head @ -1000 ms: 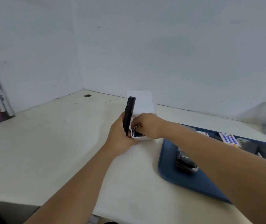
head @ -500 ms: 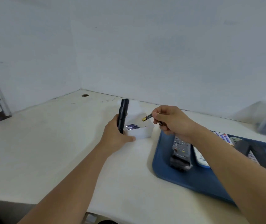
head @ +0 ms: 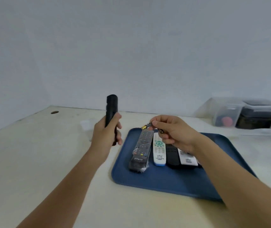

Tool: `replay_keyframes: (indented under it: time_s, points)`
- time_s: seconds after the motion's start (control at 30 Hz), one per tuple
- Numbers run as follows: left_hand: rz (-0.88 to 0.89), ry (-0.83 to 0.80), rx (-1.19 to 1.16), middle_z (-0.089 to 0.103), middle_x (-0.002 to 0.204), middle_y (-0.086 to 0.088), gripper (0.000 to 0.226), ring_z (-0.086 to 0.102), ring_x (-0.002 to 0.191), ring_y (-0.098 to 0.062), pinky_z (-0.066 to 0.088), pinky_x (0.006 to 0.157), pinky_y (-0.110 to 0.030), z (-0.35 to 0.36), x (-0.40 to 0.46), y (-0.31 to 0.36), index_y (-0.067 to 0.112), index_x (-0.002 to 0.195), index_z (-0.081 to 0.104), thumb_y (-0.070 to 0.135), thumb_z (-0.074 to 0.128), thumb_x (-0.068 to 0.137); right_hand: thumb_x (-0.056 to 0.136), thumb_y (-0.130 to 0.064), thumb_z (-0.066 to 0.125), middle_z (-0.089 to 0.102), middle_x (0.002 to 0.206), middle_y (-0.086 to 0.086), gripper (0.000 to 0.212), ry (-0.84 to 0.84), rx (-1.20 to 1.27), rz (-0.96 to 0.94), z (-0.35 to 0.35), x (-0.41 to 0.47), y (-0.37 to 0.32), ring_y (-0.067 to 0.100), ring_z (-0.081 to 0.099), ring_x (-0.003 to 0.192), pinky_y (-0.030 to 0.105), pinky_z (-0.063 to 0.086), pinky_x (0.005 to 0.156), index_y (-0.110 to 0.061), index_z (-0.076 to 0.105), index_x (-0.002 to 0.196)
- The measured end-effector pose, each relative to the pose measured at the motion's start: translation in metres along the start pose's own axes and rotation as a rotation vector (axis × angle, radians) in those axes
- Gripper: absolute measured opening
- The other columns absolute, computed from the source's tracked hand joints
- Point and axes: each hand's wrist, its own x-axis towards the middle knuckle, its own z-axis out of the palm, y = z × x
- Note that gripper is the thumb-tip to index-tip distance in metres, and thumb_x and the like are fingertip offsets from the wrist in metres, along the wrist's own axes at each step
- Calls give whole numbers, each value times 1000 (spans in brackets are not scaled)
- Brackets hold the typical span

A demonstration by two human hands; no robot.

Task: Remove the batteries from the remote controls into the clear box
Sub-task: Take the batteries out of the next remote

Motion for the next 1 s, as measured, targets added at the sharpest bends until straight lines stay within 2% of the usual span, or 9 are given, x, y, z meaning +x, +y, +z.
replay_keyframes:
  time_s: [0.13,0.23,0.43,0.53,0.63,0.73,0.83,0.9,1.0]
  points:
    - [-280,-273,-106,62,71,-7,27,53,48,-15,47,43,-26,99,-1,-5,5,99,67,28,77,89,100,-10,57,64,80,4,11,123,-17,-107,-34,-18,4,9,32,47,17,25,38,-5,66,102]
    - [-349,-416,-133,72,76,-6,21,64,55,-15,55,52,-24,142,-2,-16,4,108,68,13,75,90,98,-12,61,62,78,8,14,245,-106,-172,-63,-30,5,8,32,44,17,28,39,-2,70,101]
    - [-392,-347,-350,72,78,-12,14,70,66,-18,59,64,-25,165,-3,-35,0,108,64,4,67,94,99,-12,59,67,77,10,13,381,0,-185,-102,-38,-3,11,44,48,19,34,41,-6,64,110]
    - [-478,-336,-428,73,82,-14,12,71,65,-18,58,59,-24,162,-9,-36,0,107,65,0,63,96,96,-15,65,73,81,15,11,353,-4,-164,-110,-45,-4,13,47,51,19,38,44,-9,60,104]
    - [-528,-359,-443,74,88,-18,19,66,64,-18,56,55,-22,157,-13,-35,2,114,60,-5,58,97,92,-13,68,73,84,13,11,313,-7,-137,-107,-46,-1,10,50,54,17,42,47,-7,70,101]
    - [-584,-366,-506,69,82,-15,21,59,60,-16,50,49,-22,157,-14,-34,2,114,58,-8,52,96,90,-8,69,72,80,12,11,273,-22,-134,-103,-47,-1,7,51,55,16,43,49,-4,76,97]
    - [-649,-381,-571,61,79,-12,15,49,58,-13,44,46,-20,159,-12,-33,4,109,58,-1,54,95,83,-14,77,70,73,15,10,310,-65,-153,-98,-48,-4,9,48,49,17,39,43,-6,73,84]
    - [-706,-405,-602,59,76,-11,14,47,57,-13,43,45,-20,160,-12,-33,3,105,59,12,59,94,79,-21,82,62,58,7,17,383,-162,-171,-96,-46,-4,9,41,43,17,32,39,-10,71,73]
    - [-752,-398,-650,56,73,-9,37,46,56,-14,43,46,-21,161,-11,-32,1,101,63,36,50,104,84,-21,78,49,52,0,18,379,-198,-176,-90,-43,-1,7,35,41,17,27,38,-13,72,68]
